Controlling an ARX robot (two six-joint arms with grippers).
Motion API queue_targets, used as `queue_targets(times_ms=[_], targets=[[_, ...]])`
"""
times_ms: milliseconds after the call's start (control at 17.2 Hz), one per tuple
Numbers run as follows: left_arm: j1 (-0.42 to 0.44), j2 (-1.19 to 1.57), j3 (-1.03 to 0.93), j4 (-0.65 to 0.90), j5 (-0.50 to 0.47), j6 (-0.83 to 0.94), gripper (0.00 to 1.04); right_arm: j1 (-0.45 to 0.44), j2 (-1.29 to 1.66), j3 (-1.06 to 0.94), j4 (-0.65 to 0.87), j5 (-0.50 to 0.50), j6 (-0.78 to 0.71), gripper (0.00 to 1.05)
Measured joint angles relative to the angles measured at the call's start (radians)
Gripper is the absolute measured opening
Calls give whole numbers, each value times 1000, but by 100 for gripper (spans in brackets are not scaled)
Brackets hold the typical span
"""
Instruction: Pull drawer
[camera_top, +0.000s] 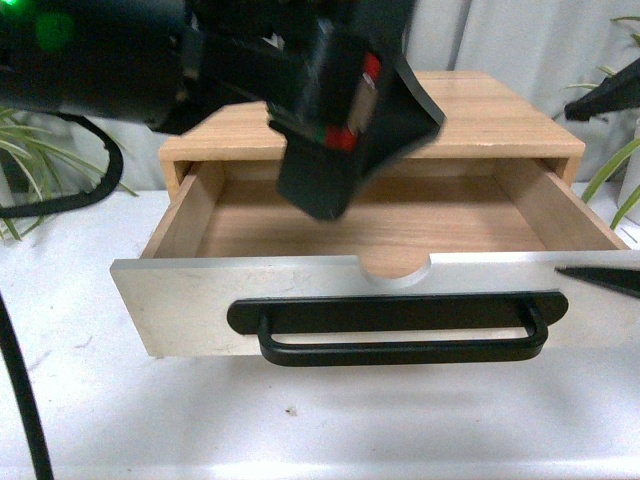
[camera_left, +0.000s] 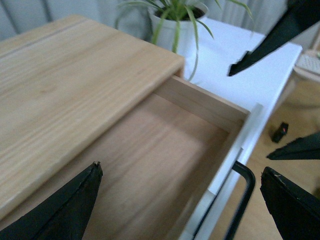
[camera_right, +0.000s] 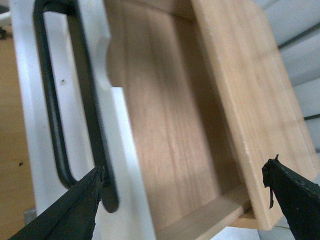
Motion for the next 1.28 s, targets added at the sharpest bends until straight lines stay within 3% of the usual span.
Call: queue_targets(times_ms=[117, 291, 466, 583, 700, 758, 874, 1049, 1283], targets=[[93, -24, -33, 95, -8, -106, 98, -53, 0, 7, 85, -48, 106, 98], [219, -58, -64, 178, -64, -225, 98, -113, 6, 7, 227, -38, 270, 98], [416, -107, -132, 217, -183, -356, 98, -181, 50, -3, 438, 119, 592, 98], [519, -157, -198, 227, -262, -378, 98, -230, 50, -16, 470, 196, 823, 98], [578, -230, -252, 222, -287, -368, 98, -262, 34, -60, 493, 223, 923, 98], [602, -255, -277, 258, -283, -346, 96, -260, 23, -108, 597, 279, 977, 94], [598, -332, -399, 440, -291, -258, 75, -268, -119, -249, 686, 426, 1123, 72], [540, -427, -548, 467, -325, -219, 42, -248, -314, -399, 707, 470, 1188, 41], [528, -461, -583, 469, -340, -219, 31, -230, -338, -449, 705, 481, 1197, 28]])
